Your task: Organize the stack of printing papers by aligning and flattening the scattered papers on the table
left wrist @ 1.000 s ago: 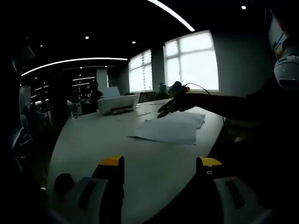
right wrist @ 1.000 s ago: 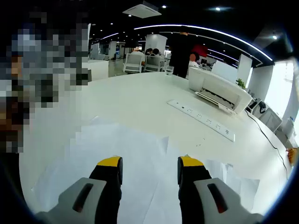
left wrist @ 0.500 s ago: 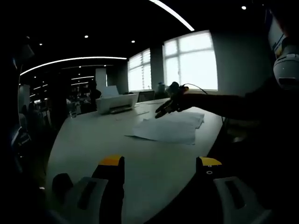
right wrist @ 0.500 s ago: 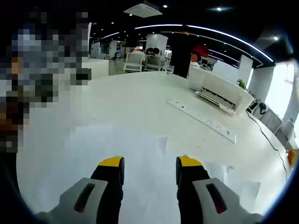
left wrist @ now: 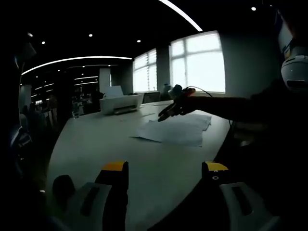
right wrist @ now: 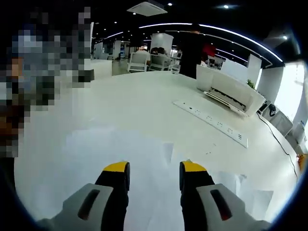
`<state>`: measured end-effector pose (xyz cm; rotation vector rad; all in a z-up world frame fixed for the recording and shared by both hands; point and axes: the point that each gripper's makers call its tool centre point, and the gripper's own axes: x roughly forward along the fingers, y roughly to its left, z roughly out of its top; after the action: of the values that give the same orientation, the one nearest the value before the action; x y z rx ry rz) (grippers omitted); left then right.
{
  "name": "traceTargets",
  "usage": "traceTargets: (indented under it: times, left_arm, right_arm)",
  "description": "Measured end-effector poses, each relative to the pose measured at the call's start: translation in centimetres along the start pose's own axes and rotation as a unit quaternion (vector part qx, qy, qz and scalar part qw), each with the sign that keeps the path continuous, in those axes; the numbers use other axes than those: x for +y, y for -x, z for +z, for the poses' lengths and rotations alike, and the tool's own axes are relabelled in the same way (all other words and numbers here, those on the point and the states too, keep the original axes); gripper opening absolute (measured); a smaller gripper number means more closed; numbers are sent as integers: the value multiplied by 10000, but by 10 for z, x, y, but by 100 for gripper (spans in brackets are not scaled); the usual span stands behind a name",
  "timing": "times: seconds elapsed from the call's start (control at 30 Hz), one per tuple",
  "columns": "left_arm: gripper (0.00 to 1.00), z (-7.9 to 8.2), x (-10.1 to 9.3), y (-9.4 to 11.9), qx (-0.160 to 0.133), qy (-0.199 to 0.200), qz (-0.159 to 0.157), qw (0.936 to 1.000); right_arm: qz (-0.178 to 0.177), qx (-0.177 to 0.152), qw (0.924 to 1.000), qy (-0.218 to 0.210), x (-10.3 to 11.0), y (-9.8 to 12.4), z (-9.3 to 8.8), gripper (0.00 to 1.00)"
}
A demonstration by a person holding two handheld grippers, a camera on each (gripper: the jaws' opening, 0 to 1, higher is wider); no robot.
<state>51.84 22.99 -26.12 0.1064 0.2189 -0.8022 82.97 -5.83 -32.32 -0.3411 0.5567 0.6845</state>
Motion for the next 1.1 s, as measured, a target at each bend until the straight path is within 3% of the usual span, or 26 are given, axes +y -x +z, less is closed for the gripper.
traceTargets:
  times: [0.17,1.1]
  left_arm:
    - [65,-3,2,-1,45,15,7,10000]
    - [64,-15,6,-11,185,183,13,9997]
  right_arm:
    - [-5,27,10000,-30,-11,-12,2,35]
    - [-48,-235,9986,-473,-19,-31,-3,29]
